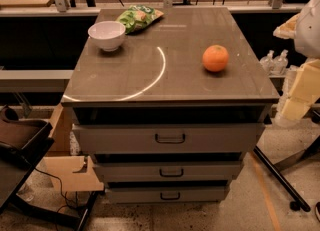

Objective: Move orange near white bowl

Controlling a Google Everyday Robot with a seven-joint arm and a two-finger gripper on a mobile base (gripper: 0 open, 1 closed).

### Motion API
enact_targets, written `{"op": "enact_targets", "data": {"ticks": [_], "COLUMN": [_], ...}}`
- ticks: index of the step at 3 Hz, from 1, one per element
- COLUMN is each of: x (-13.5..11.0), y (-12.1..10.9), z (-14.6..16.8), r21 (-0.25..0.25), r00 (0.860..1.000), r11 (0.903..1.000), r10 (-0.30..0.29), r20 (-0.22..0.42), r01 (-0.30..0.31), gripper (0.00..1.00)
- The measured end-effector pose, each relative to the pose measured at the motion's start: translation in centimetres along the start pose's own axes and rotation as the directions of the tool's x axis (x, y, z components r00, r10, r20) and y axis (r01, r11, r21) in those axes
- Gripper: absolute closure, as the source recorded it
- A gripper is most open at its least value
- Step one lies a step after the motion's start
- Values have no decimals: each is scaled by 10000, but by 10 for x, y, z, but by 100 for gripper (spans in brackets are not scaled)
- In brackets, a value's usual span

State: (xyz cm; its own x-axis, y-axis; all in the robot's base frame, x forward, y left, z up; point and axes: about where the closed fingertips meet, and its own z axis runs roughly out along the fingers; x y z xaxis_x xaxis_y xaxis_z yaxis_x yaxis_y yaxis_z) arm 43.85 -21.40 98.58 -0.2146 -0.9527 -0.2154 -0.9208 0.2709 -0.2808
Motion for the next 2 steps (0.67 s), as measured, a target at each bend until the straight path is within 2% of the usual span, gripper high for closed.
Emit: {"op": "enact_targets", "data": {"ticks": [1, 2], "x": [0, 1], "y": [0, -15], "z": [0, 6], "r21": [4, 382], "r00": [10000, 9979], "r11": [10000, 9986], "r10": [1, 333], "r20": [3, 548], "r01": [-1, -354], "gripper": [0, 0]}}
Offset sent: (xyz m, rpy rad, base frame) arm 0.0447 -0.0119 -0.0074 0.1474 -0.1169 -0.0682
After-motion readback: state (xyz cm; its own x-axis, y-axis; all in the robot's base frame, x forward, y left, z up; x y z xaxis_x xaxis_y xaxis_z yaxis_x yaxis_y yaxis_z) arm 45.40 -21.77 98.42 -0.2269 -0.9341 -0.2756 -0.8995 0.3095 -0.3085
